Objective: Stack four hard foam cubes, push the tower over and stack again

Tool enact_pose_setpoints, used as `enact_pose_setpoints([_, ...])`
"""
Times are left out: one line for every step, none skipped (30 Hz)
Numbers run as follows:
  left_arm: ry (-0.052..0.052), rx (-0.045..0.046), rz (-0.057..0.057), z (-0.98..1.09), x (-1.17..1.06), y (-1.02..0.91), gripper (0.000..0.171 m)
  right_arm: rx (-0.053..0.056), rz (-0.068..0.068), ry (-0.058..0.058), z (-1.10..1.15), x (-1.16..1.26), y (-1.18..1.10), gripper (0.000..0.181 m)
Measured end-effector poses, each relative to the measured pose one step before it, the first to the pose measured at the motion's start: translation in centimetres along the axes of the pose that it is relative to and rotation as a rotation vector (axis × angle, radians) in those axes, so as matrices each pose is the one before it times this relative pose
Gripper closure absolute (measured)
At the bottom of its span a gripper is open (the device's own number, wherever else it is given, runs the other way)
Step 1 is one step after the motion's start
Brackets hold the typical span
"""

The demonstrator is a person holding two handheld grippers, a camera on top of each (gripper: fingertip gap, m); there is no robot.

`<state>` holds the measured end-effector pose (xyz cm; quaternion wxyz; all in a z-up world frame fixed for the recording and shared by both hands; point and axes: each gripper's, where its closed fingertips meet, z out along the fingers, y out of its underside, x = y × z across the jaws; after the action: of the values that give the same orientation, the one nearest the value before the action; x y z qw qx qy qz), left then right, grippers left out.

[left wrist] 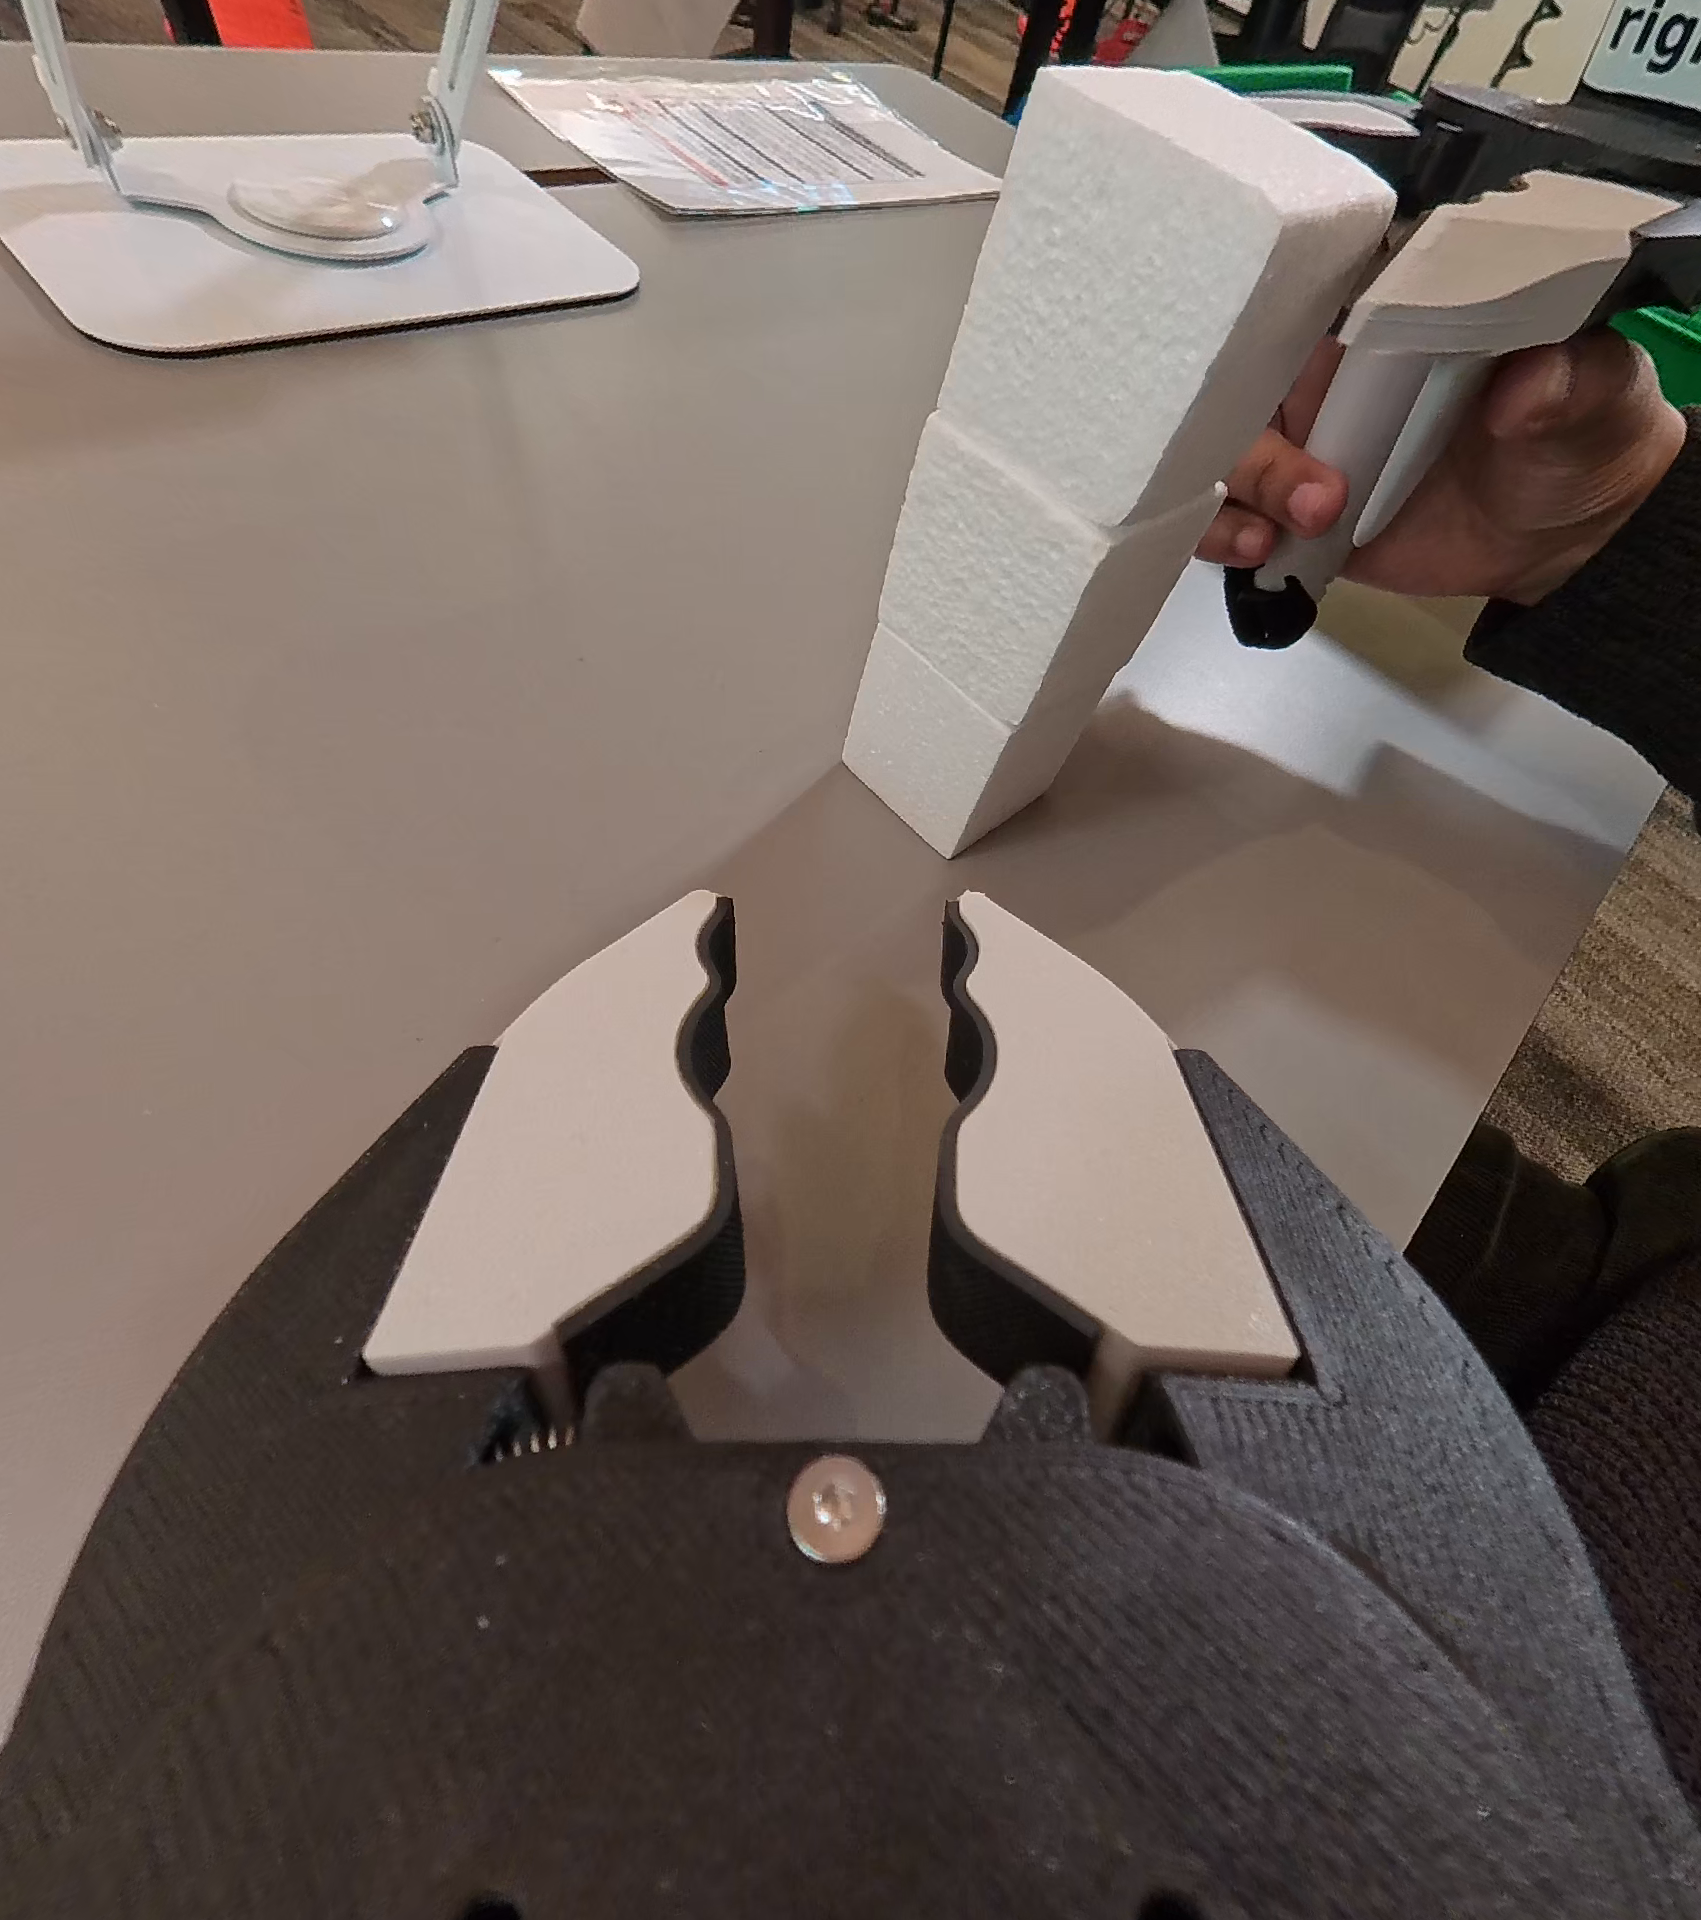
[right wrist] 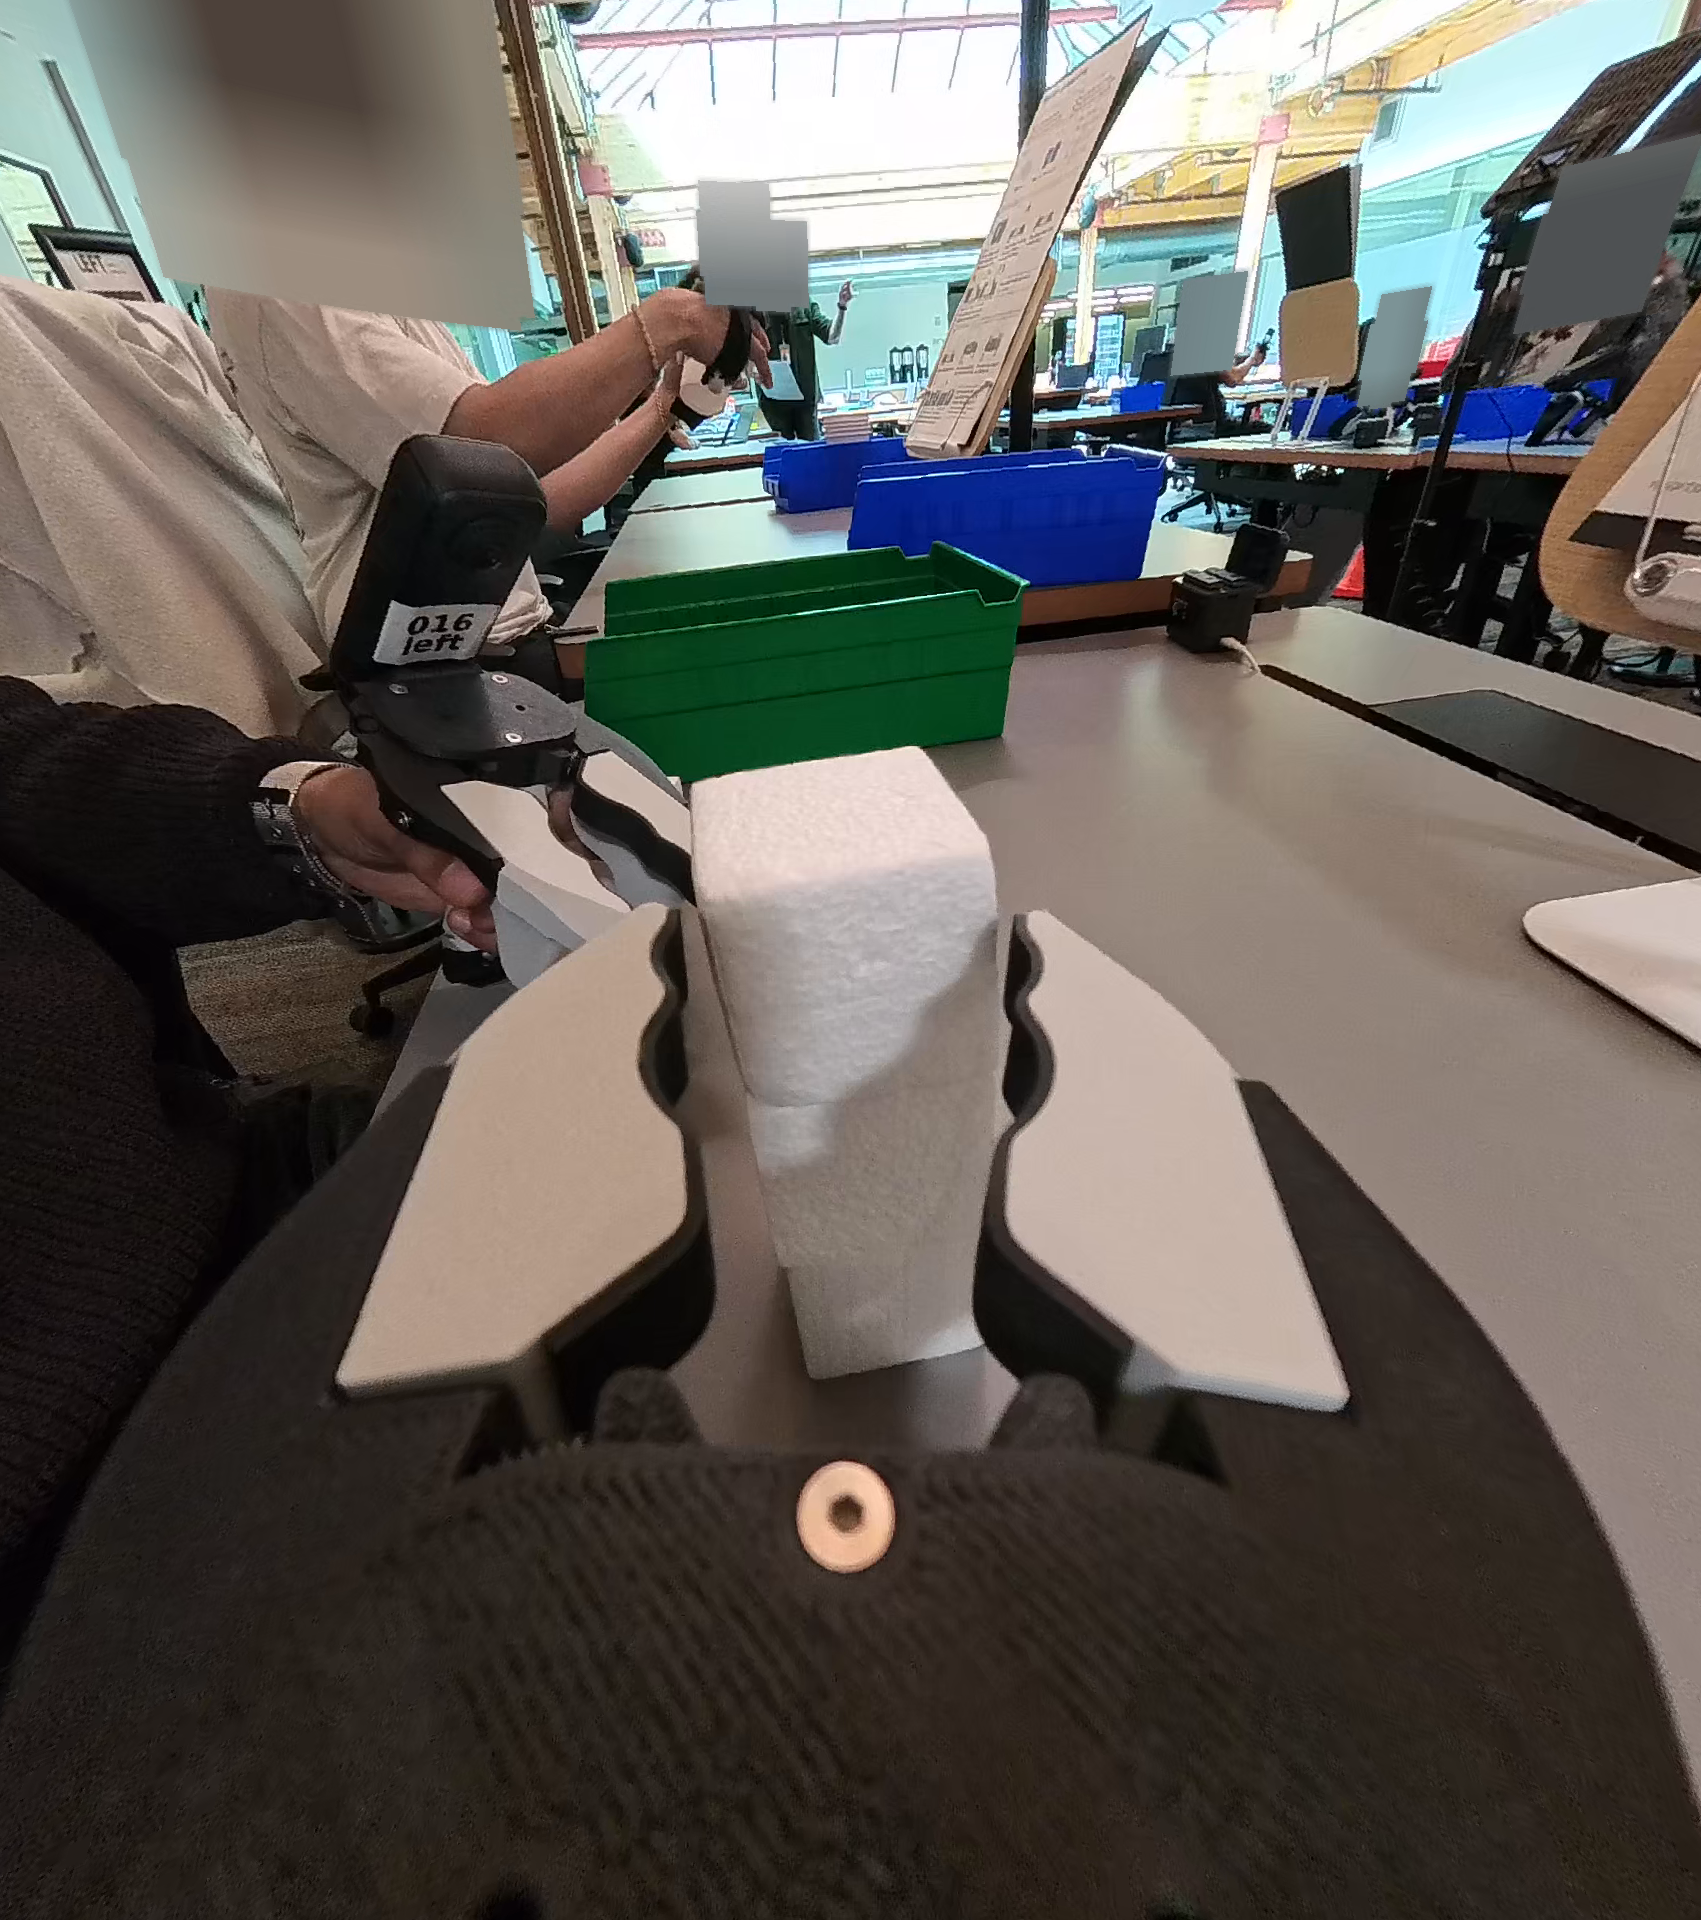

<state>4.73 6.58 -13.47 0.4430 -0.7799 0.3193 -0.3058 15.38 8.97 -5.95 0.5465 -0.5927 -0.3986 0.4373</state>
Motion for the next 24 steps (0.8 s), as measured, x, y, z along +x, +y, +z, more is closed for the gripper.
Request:
enact_pose_setpoints([0.0, 0.00054, -0.0004, -0.003, -0.009, -0.018, 0.132, 0.0009, -0.0003, 0.0002, -0.007, -0.004, -0.031, 0.121])
enact_pose_setpoints([-0.0001, 0.00006, 0.0001, 0.0, -0.002, -0.001, 0.132, 0.0004, -0.0001, 0.0004, -0.022, -0.009, -0.024, 0.121])
enact_pose_setpoints([-0.0004, -0.00017, 0.0003, -0.001, -0.007, 0.002, 0.132, -0.0007, 0.0001, 0.0008, -0.005, 0.009, -0.001, 0.12])
enact_pose_setpoints([0.0, 0.00001, 0.0002, 0.012, 0.003, 0.006, 0.132, -0.0002, 0.0003, 0.0, -0.014, -0.01, -0.007, 0.12])
enact_pose_setpoints([-0.0001, 0.00009, 0.0, -0.004, 0.001, -0.01, 0.132, 0.0002, 0.0012, 0.0005, -0.027, 0.006, -0.013, 0.119])
enact_pose_setpoints([-0.0002, 0.00032, 0.0, -0.005, -0.009, -0.002, 0.132, -0.0005, 0.0019, 0.0013, -0.03, 0.019, -0.025, 0.117])
enact_pose_setpoints([-0.0005, 0.00053, 0.0, -0.008, -0.01, -0.013, 0.132, -0.0006, 0.0017, 0.0018, -0.053, 0.021, -0.052, 0.115])
enact_pose_setpoints([-0.0003, 0.00059, -0.0003, -0.003, -0.008, -0.005, 0.132, 0.0005, 0.0015, 0.0024, -0.077, 0.029, -0.076, 0.114])
enact_pose_setpoints([-0.0004, 0.00063, -0.0006, -0.01, -0.018, -0.017, 0.132, 0.003, 0.002, 0.0032, -0.114, 0.031, -0.127, 0.113])
enact_pose_setpoints([-0.0006, 0.00071, -0.0006, -0.014, -0.014, -0.014, 0.132, 0.0053, 0.0024, 0.0043, -0.125, 0.051, -0.168, 0.112])
enact_pose_setpoints([-0.0015, 0.00109, -0.0005, -0.007, -0.034, -0.023, 0.132, 0.0069, 0.0023, 0.0048, -0.152, 0.072, -0.18, 0.111])
enact_pose_setpoints([-0.0055, 0.00038, -0.0011, -0.015, -0.09, -0.002, 0.132, 0.0066, 0.0027, 0.0059, -0.169, 0.102, -0.159, 0.111])
enact_pose_setpoints([-0.0105, -0.00097, -0.0011, -0.012, -0.162, -0.004, 0.131, 0.0062, 0.0035, 0.007, -0.167, 0.123, -0.136, 0.11])
enact_pose_setpoints([-0.009, 0.00028, 0.0001, -0.026, -0.163, -0.001, 0.131, 0.0055, 0.0035, 0.0077, -0.168, 0.145, -0.11, 0.109])
enact_pose_setpoints([-0.0059, 0.00205, -0.0023, -0.054, -0.136, -0.021, 0.131, 0.0055, 0.0039, 0.0076, -0.155, 0.147, -0.121, 0.108])
enact_pose_setpoints([-0.0019, 0.00364, -0.0065, -0.063, -0.076, -0.082, 0.131, 0.0061, 0.0055, 0.0086, -0.153, 0.143, -0.11, 0.107])
enact_pose_setpoints([-0.0003, 0.00746, -0.0094, -0.077, -0.031, -0.169, 0.13, 0.0064, 0.0058, 0.0093, -0.152, 0.122, -0.102, 0.106])
enact_pose_setpoints([0.0005, 0.00989, -0.0085, -0.072, 0.005, -0.201, 0.13, 0.0057, 0.0052, 0.0101, -0.17, 0.079, -0.077, 0.105])
enact_pose_setpoints([0.0008, 0.00766, -0.0057, -0.052, 0.033, -0.157, 0.13, 0.0048, 0.0042, 0.0102, -0.189, 0.03, -0.07, 0.104])
enact_pose_setpoints([0.0014, 0.00374, -0.0017, -0.028, 0.052, -0.086, 0.13, 0.0047, 0.0029, 0.0118, -0.21, 0.016, -0.064, 0.103])
enact_pose_setpoints([0.0006, 0.00205, 0.0009, -0.032, 0.049, -0.051, 0.13, 0.0049, 0.0015, 0.013, -0.23, -0.003, -0.081, 0.102])
enact_pose_setpoints([-0.0004, 0.00228, 0.0008, -0.046, 0.059, -0.042, 0.13, 0.0052, 0.0007, 0.0129, -0.24, -0.044, -0.081, 0.101])
enact_pose_setpoints([-0.0002, 0.00193, -0.001, -0.061, 0.065, -0.012, 0.13, 0.0057, 0.0012, 0.0122, -0.248, -0.07, -0.076, 0.1])
enact_pose_setpoints([-0.0006, 0.00236, -0.0033, -0.092, 0.071, -0.004, 0.13, 0.0036, 0.0023, 0.0126, -0.267, -0.087, -0.017, 0.099])
